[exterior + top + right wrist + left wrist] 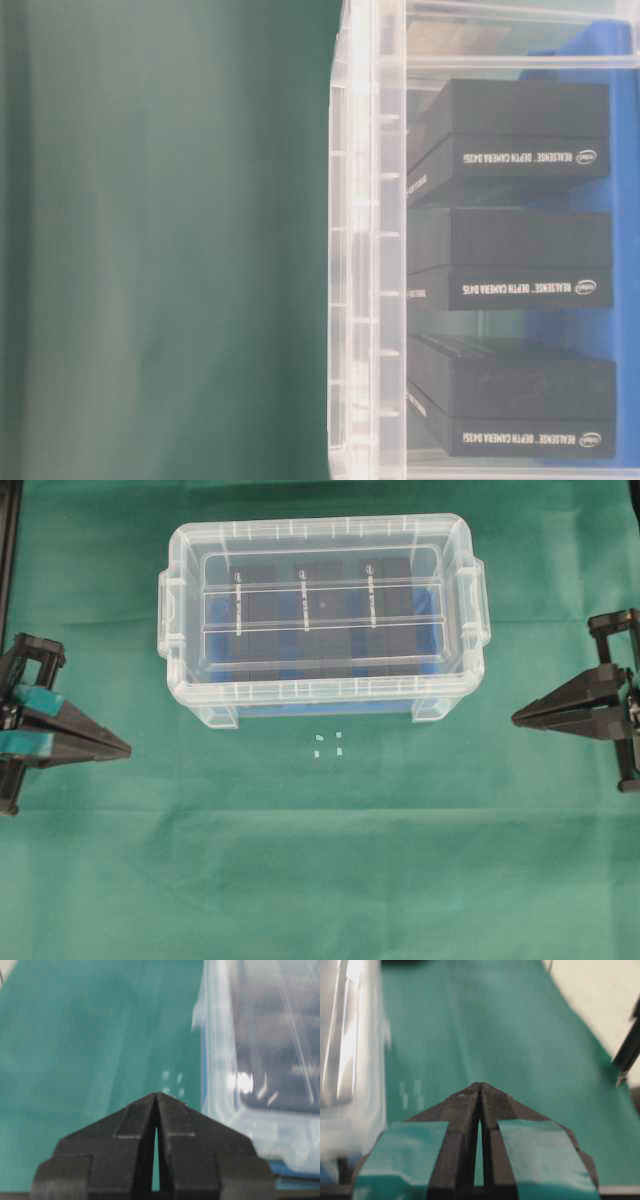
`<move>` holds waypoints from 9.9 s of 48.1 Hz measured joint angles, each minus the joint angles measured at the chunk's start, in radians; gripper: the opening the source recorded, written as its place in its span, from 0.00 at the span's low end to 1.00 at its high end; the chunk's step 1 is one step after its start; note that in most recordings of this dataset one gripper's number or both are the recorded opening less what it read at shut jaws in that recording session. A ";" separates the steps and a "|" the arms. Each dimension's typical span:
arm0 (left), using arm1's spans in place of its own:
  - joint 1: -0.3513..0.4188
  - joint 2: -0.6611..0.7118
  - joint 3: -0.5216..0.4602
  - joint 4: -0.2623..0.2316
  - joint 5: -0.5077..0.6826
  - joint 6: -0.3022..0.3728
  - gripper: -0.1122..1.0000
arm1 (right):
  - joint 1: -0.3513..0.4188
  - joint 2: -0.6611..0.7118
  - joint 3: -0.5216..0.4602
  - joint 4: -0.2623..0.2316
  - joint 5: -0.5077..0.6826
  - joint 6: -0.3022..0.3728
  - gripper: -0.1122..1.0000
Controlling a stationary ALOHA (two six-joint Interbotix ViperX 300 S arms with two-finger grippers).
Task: Clamp the lid of the box with both arms, then lift and open it.
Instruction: 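Rotate both grippers to face the lid's short ends, then move both grippers inward to the lid rims at the box ends, then close both grippers on the lid rims, clamping the lid, then lift the clamped lid upward off the box with both grippers, then carry the lid toward the front and lower it onto the cloth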
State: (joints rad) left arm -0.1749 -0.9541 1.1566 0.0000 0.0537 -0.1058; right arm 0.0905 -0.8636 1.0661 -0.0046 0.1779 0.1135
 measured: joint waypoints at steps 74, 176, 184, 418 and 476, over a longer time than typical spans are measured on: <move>0.330 0.247 -0.229 0.023 0.772 0.080 0.11 | -0.135 0.324 -0.256 -0.244 0.695 0.025 0.11; 0.529 0.598 -0.482 0.012 0.816 0.305 0.11 | -0.439 0.565 -0.431 -0.075 0.615 -0.391 0.11; 0.529 0.597 -0.482 0.012 0.816 0.305 0.11 | -0.440 0.577 -0.440 -0.074 0.617 -0.391 0.11; -0.149 0.607 -0.676 0.014 1.074 -0.186 0.11 | 0.327 0.592 -0.655 -0.250 0.992 0.342 0.11; -0.209 0.729 -0.414 0.015 0.615 -0.299 0.11 | 0.364 0.657 -0.402 -0.258 0.600 0.511 0.11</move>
State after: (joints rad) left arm -0.3835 -0.2255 0.7424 0.0153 0.6688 -0.4050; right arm 0.4541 -0.2071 0.6642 -0.2623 0.7777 0.6243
